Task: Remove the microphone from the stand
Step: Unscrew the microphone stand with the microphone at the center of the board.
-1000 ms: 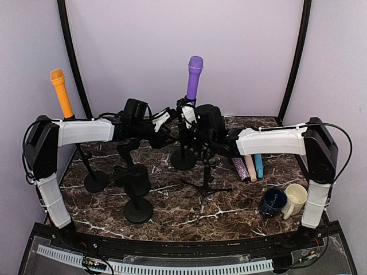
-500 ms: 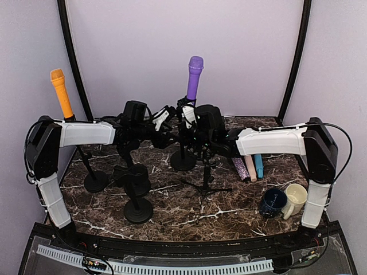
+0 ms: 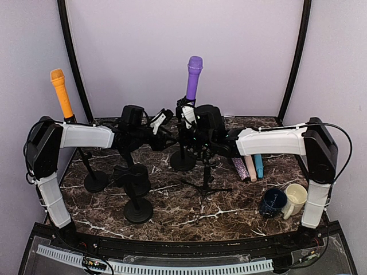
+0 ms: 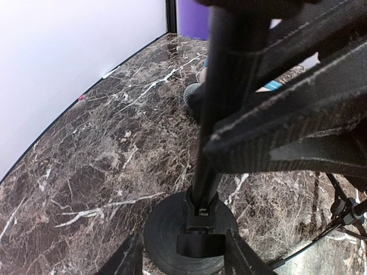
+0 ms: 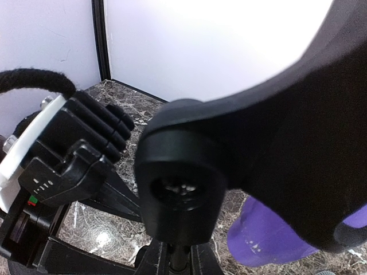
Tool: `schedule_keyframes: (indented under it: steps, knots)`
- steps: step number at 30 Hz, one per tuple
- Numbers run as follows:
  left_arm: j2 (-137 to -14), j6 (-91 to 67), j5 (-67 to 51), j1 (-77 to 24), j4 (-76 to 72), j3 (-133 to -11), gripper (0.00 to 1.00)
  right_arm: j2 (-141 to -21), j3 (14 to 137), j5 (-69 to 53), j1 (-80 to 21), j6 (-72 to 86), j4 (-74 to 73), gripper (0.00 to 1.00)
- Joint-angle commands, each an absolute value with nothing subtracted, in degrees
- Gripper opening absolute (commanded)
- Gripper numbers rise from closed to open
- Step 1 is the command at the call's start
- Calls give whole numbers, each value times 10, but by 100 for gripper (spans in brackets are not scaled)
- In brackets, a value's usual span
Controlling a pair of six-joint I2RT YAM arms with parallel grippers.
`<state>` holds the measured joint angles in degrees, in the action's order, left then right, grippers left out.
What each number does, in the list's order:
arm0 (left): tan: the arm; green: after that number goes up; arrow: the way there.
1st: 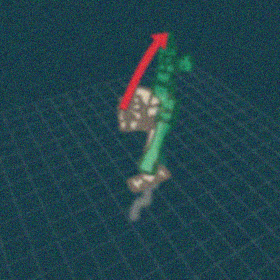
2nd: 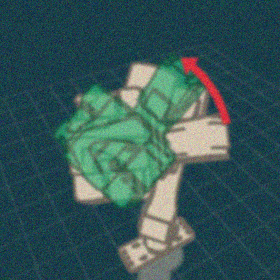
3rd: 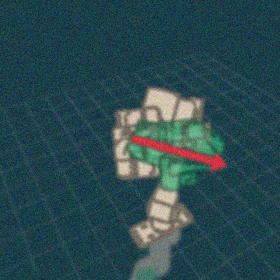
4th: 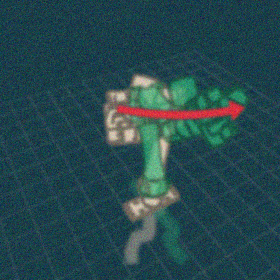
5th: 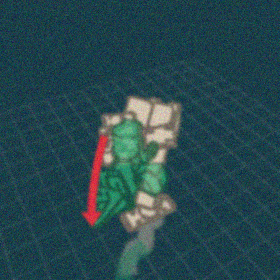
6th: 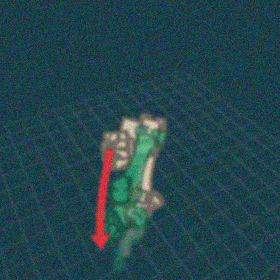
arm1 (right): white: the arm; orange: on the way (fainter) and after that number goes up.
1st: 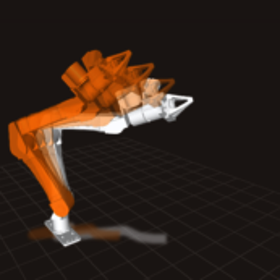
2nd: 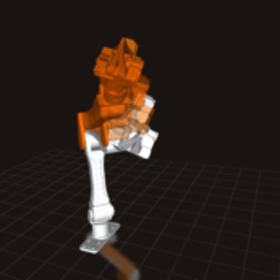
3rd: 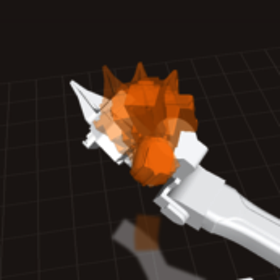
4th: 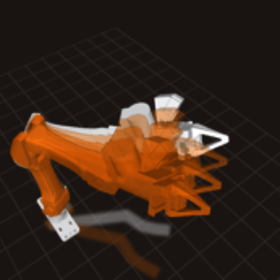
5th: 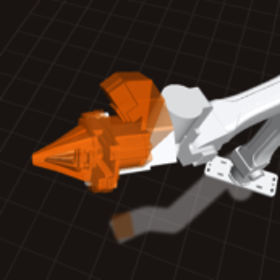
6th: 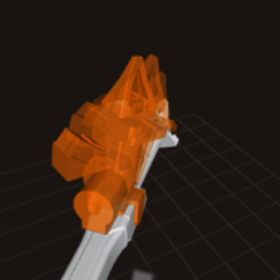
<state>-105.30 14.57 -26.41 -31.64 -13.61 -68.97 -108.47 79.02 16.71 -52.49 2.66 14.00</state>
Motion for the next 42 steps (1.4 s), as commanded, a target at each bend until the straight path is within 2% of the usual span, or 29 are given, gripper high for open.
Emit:
schedule_keyframes:
  steps: [1, 15, 26, 42]
  knots:
    - [-1053, 155, -281, -313, -133, -708, 49, -1075, 805, 157, -533, 33, 161, 0]
    - [-1071, 181, -276, -313, -99, -726, 51, -1078, 812, 156, -533, 33, 158, 0]
    - [-1078, 212, -270, -314, -59, -744, 45, -1081, 817, 156, -533, 34, 159, 0]
    - [-1081, 204, -268, -314, -60, -747, 19, -1077, 811, 157, -533, 33, 161, 0]
